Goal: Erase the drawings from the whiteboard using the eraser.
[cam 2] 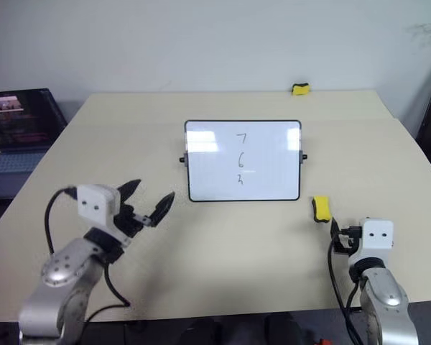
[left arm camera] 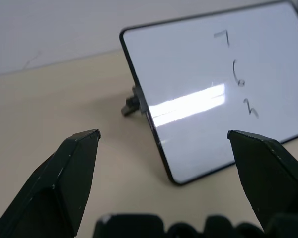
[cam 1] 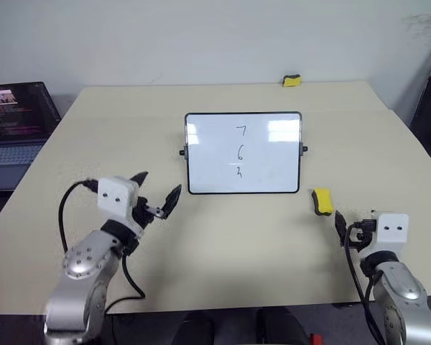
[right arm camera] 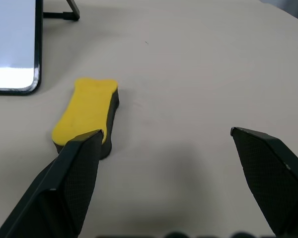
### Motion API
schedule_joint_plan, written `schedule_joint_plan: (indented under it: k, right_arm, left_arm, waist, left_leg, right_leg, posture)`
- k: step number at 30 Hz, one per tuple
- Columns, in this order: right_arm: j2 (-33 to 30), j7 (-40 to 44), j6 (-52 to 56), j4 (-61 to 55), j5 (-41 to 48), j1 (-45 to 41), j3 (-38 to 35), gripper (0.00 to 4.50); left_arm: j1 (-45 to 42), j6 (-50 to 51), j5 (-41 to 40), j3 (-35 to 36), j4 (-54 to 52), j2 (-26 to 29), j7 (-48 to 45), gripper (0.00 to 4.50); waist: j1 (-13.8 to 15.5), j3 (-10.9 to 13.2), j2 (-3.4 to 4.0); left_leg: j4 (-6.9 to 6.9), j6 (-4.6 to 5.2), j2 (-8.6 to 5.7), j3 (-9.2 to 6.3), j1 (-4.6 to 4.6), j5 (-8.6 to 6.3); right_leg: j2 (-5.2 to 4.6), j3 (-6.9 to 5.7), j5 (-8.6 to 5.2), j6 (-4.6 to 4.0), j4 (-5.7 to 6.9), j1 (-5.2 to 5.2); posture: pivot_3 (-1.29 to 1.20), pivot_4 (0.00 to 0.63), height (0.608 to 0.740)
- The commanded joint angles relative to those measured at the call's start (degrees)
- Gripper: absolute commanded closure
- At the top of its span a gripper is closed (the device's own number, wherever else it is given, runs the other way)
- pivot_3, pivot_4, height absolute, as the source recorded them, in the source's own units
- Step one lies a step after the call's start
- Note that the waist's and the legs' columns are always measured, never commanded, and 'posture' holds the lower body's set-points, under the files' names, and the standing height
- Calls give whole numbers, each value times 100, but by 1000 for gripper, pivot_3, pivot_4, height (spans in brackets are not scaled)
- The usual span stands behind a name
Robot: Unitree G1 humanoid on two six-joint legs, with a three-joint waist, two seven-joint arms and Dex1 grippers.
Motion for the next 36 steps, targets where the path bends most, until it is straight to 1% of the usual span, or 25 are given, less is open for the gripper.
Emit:
schedule_joint_plan:
  k: [1,3,6,10,14,17,23,29,33,36]
  right_arm:
    - [-206,-32,444,-397,189,-220,-356,27]
    - [-302,-66,894,-583,357,-449,-500,27]
    - [-525,-55,1662,-844,570,-919,-562,27]
    - [-597,-95,2544,-948,921,-1477,-644,27]
    - [-618,-159,3322,-914,1171,-2104,-617,27]
    - [-629,-202,3712,-806,1218,-2476,-581,27]
    - [-603,-305,4577,-826,1249,-2816,-462,27]
    - [-613,-396,5285,-774,1126,-3067,-264,27]
    - [-647,-385,5493,-765,1079,-3107,-103,27]
    - [-558,-411,5577,-672,1018,-3090,22,27]
  left_arm:
    - [-121,153,-247,62,-61,140,-108,0]
    - [-302,331,-463,31,-72,246,-226,0]
    - [-812,736,-963,26,15,429,-490,0]
    - [-1299,1199,-1478,-52,139,763,-895,0]
    - [-1577,1552,-1984,-129,208,1084,-1369,0]
    - [-1740,1811,-2401,-135,299,1280,-1706,0]
    - [-2047,2315,-3244,-109,544,1718,-2433,0]
    - [-2268,2251,-3216,-316,800,2101,-3042,0]
    - [-2280,1958,-2919,-483,983,2199,-3322,0]
    - [-2173,1544,-2454,-800,970,2178,-3423,0]
  waist:
    - [-5,-1,1]
    - [-7,0,0]
    - [-2,1,-1]
    - [-8,1,-1]
    - [-30,2,0]
    - [-24,2,0]
    - [-23,2,1]
    - [-29,4,3]
    - [-29,4,4]
    - [-26,4,4]
  left_leg:
    - [-1,-1,-1,3,1,1]
    - [-2,-5,0,5,2,3]
    - [-1,-5,0,2,-3,3]
    - [-1,-3,-1,6,-4,2]
    - [-2,-5,-1,6,-6,3]
    - [-3,-4,0,4,-8,3]
    - [-2,-3,-1,0,-18,2]
    - [-4,-1,-1,-3,-17,1]
    - [-5,-1,0,-3,-18,1]
    - [-4,-1,-1,-5,-20,1]
  right_leg:
    - [0,3,0,0,0,0]
    - [0,4,0,0,0,-1]
    - [0,-1,0,-1,2,-3]
    - [2,-7,0,0,1,-2]
    - [2,-1,0,0,-2,-6]
    - [2,-2,0,0,-3,-8]
    - [1,-9,0,-1,-9,-11]
    - [1,-6,0,-1,-8,-15]
    - [1,-6,0,-1,-9,-16]
    - [1,-7,0,-1,-12,-16]
  posture:
    - [0,150,740]
    - [0,150,740]
    - [0,150,740]
    - [0,150,740]
    - [0,150,740]
    - [0,150,740]
    - [0,150,740]
    - [0,150,740]
    - [0,150,740]
    - [0,150,740]
